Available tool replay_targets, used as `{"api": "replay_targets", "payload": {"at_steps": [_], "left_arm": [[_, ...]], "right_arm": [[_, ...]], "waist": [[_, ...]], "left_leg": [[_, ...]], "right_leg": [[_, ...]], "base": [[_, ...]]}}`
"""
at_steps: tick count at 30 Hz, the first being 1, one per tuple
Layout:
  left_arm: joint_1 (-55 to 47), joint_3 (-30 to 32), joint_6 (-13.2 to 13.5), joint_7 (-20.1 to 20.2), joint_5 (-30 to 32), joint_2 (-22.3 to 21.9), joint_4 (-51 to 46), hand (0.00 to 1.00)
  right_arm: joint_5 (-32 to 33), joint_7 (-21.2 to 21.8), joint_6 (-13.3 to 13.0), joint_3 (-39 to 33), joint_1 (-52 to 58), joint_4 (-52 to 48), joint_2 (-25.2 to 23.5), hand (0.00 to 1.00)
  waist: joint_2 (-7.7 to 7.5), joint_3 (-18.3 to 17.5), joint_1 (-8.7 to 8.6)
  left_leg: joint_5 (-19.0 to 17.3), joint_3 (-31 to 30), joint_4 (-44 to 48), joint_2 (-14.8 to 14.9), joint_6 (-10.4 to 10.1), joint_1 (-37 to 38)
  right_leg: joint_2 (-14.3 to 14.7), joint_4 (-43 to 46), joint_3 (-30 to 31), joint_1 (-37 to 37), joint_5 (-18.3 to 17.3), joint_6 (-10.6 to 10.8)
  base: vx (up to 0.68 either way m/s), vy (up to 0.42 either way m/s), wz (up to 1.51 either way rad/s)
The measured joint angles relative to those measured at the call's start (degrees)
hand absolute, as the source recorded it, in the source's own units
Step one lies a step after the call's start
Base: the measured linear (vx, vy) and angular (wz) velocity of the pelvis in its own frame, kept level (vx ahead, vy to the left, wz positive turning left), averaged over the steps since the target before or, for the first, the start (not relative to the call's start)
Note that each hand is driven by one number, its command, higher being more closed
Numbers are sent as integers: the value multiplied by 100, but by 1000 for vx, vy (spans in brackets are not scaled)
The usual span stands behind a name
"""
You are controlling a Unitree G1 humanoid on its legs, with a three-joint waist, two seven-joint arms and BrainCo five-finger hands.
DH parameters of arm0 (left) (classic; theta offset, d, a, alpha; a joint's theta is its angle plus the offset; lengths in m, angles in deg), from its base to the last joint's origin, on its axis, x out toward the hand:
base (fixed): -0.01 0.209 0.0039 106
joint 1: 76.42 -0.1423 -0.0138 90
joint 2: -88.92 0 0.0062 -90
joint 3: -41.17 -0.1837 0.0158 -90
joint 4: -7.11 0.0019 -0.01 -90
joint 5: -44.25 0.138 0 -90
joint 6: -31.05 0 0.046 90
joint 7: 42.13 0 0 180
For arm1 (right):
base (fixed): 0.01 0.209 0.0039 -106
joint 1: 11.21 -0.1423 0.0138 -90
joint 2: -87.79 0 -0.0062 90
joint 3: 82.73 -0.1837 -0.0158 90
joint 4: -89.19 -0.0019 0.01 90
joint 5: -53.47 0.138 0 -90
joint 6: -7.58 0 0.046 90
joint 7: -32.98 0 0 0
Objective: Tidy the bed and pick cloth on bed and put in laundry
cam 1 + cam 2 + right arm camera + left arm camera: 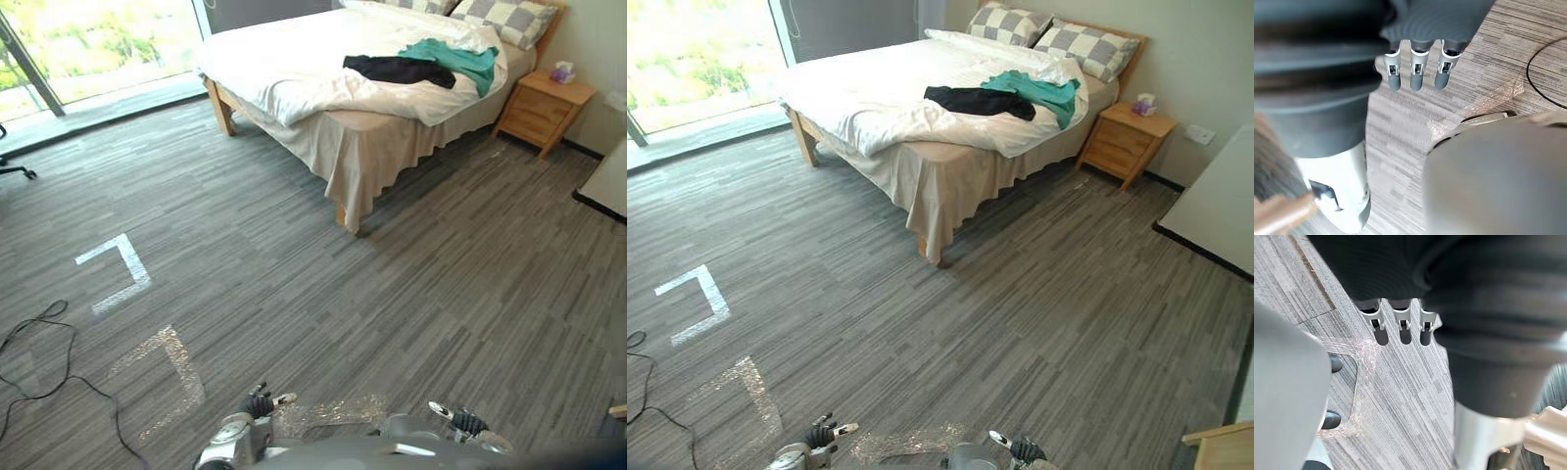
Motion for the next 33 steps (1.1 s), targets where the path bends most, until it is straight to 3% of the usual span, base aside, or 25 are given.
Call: {"api": "replay_targets", "payload": {"at_steps": [2, 5, 7, 9, 10, 11, 13, 16, 17, 18, 19, 20, 22, 24, 25, 26, 27, 28, 29, 30, 31, 32, 33], "left_arm": [[109, 7, -103, -6, 26, -28, 5, 0], [224, 17, -198, -23, 74, -115, 61, 0], [246, 133, -185, -73, 122, -135, 58, 0], [245, 417, -166, -81, 130, -96, 58, 0], [246, 526, -159, -92, 168, -90, 108, 0], [267, 589, -139, -111, 182, -127, 162, 0], [228, 694, -107, -119, 358, -301, 276, 0], [307, 694, -62, -111, 367, -420, 250, 0], [308, 702, -23, -117, 351, -420, 228, 0], [276, 744, 58, -117, 347, -451, 157, 0], [256, 772, 99, -116, 341, -467, 101, 0], [171, 821, 141, -105, 339, -491, -119, 0], [116, 855, 182, -74, 337, -496, -477, 0], [70, 965, 188, -59, 282, -565, -699, 0], [75, 966, 193, -50, 235, -562, -726, 0], [98, 962, 197, -31, 220, -554, -739, 0], [68, 946, 198, -11, 220, -556, -732, 0], [32, 912, 206, 4, 212, -575, -729, 0], [26, 903, 211, 2, 121, -602, -729, 0], [14, 904, 219, 0, 63, -601, -732, 0], [-11, 893, 221, -7, 12, -576, -664, 0], [-11, 887, 242, -15, 7, -544, -609, 0], [32, 817, 306, -89, -9, -425, -497, 0]], "right_arm": [[61, 3, 80, -203, -29, -7, 13, 0], [261, 8, 201, -453, -35, -11, 29, 0], [272, 13, 239, -458, -34, -17, 47, 0], [266, 12, 246, -468, -24, -16, 3, 0], [258, 15, 252, -474, 19, -16, -1, 0], [245, 21, 259, -491, 27, -10, 13, 0], [239, 72, 287, -555, 62, -20, 124, 0], [6, 158, 225, -689, -4, -14, 126, 0], [-142, 228, 135, -680, -14, -16, 143, 0], [-319, 270, 18, -635, -45, -19, 172, 0], [-431, 287, -32, -593, -60, -9, 194, 0], [-601, 344, -94, -422, -105, -2, 226, 0], [-664, 418, -117, -187, -186, 20, 278, 0], [-662, 478, -147, -176, -493, 126, 274, 0], [-665, 517, -154, -181, -555, 111, 237, 0], [-683, 617, -160, -177, -631, 96, 153, 0], [-740, 681, -182, -148, -633, 49, 123, 0], [-777, 734, -233, -43, -532, -83, 93, 0], [-782, 787, -276, 13, -412, -167, 55, 0], [-810, 810, -296, 40, -358, -229, 34, 0], [-885, 830, -340, 57, -236, -225, 23, 0], [-889, 827, -340, 60, -191, -207, 11, 0], [-896, 776, -345, 68, -144, -184, -110, 0]], "waist": [[80, 122, -83], [279, 295, -141], [294, 373, -144], [127, 444, -89], [66, 451, -104], [115, 471, -111], [502, 264, -275], [571, 314, -320], [634, 312, -380], [726, 340, -397], [736, 353, -381], [679, 381, -331], [597, 394, -147], [579, 456, 177], [560, 478, 231], [524, 491, 250], [523, 486, 228], [585, 450, 184], [624, 426, 191], [634, 419, 205], [596, 329, 236], [549, 228, 237], [332, 106, 237]], "left_leg": [[-47, -20, -23, 75, 71, 75], [-209, 78, 96, 502, -107, 100], [-345, 217, 84, 906, -328, 124], [-515, 332, 88, 1030, -597, 331], [-639, 377, 105, 1105, -737, 507], [-765, 407, 111, 1202, -742, 641], [-997, 431, 244, 1679, -284, 745], [-443, 207, 1790, 1932, -466, 340], [-99, 45, 2841, 2080, -582, 21], [-133, -41, 4072, 2213, -736, -361], [-216, -38, 4623, 2239, -794, -548], [-404, 6, 5465, 2133, -801, -940], [-630, 7, 5877, 1694, -686, -1652], [-915, 36, 5166, 1118, -431, -2442], [-923, 50, 4728, 988, -409, -2564], [-800, 157, 3640, 753, -374, -2655], [-445, 285, 2683, 611, -303, -2685], [135, 476, 1540, 497, -248, -2692], [447, 678, 896, 517, -205, -2715], [522, 832, 669, 540, -151, -2753], [1148, 1084, 870, 596, 367, -2900], [1355, 1194, 938, 534, 527, -2899], [1345, 1283, 963, 320, 748, -2926]], "right_leg": [[-5, 198, -165, -75, -37, 37], [-13, 273, -297, -661, -149, 121], [-190, -403, -278, -1195, 459, 266], [-530, -839, -281, -1380, 907, 383], [-763, -823, -281, -1405, 996, 382], [-799, -564, -457, -1460, 1284, 263], [-418, 382, -678, -1815, 521, -142], [-76, 540, -684, -1631, 30, -432], [179, 322, -662, -1281, -113, -493], [512, -153, -622, -764, -108, -538], [646, -417, -570, -470, -73, -595], [845, -943, -423, 77, 19, -736], [990, -1535, -85, 684, 131, -911], [958, -1787, 454, 1203, 194, -850], [907, -1831, 571, 1330, 184, -773], [736, -1881, 701, 1597, 89, -592], [613, -1989, 715, 1809, 2, -441], [539, -2188, 737, 2158, -110, -265], [494, -2363, 737, 2429, -220, -175], [470, -2444, 747, 2616, -323, -162], [404, -2541, 752, 2962, -532, -28], [339, -2523, 698, 3027, -551, 11], [129, -2365, 562, 2967, -458, 107]], "base": [[32, -93, -17], [41, -128, -14], [188, -214, -18], [340, -341, -26], [539, -507, -28], [484, -453, -18], [506, -401, -16], [691, -450, -33], [612, -319, -26], [612, -319, -26], [587, -228, -29], [560, -188, -46], [579, -168, -81], [509, -47, -148], [540, 28, -135], [437, 46, -90], [650, 139, -79], [537, 158, -44], [539, 198, -36], [607, 289, -23], [643, 297, -6], [809, 327, 23], [692, 246, 36]]}}
